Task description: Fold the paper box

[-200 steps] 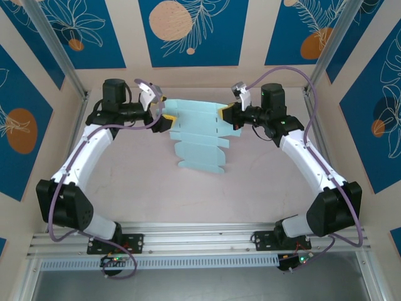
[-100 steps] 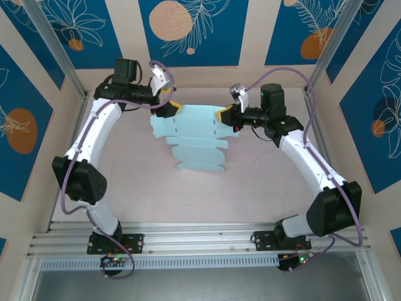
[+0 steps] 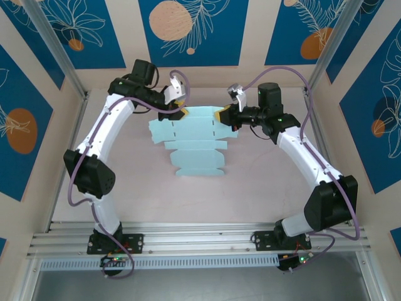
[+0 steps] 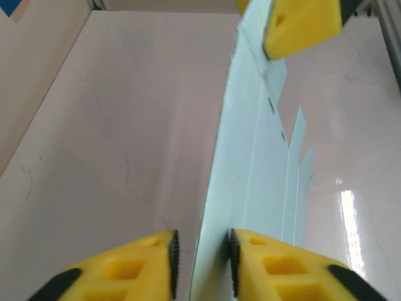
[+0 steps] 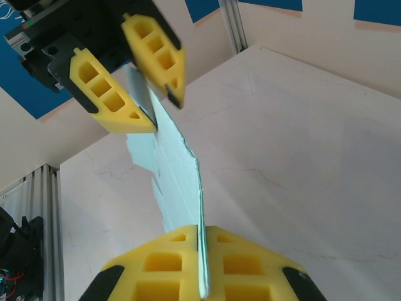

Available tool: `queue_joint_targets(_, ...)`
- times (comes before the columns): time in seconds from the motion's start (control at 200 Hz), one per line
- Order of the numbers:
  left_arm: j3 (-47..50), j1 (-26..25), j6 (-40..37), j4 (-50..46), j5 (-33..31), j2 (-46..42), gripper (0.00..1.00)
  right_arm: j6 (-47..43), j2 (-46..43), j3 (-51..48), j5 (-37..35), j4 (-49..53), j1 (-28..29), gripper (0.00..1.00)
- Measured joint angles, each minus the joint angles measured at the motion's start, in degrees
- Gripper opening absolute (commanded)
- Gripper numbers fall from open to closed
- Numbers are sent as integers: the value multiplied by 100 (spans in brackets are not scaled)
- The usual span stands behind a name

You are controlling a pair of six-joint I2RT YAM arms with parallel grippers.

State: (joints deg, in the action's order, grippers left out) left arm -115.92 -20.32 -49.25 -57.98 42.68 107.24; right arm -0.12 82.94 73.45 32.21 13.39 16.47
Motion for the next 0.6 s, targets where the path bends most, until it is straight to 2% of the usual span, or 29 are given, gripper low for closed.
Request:
queue_joint_targets(0.15,-4,-94,-96,-140,-131,0,8,0,63,44,-125,15,-22,0)
queue_joint_targets(0.325,-4,-181,-70,-136,-291,0,0,4,94,44,-286,11,-37,0)
queue_joint_targets(0.38,20,-208,-57,-46,-361,-2,0,9,94,44,-376,11,-37,10)
queue_joint_targets(0.445,164,-260,-22,184,-455,-39,0,39,94,44,-516,37,-37,16)
queue_joint_targets(0.53,509,-358,-9,586,-654,-173,0,168,94,39,-737,162,-57,44)
queue_joint_targets(0.6,907,-450,11,905,-879,-321,0,275,90,37,-887,184,-92,59)
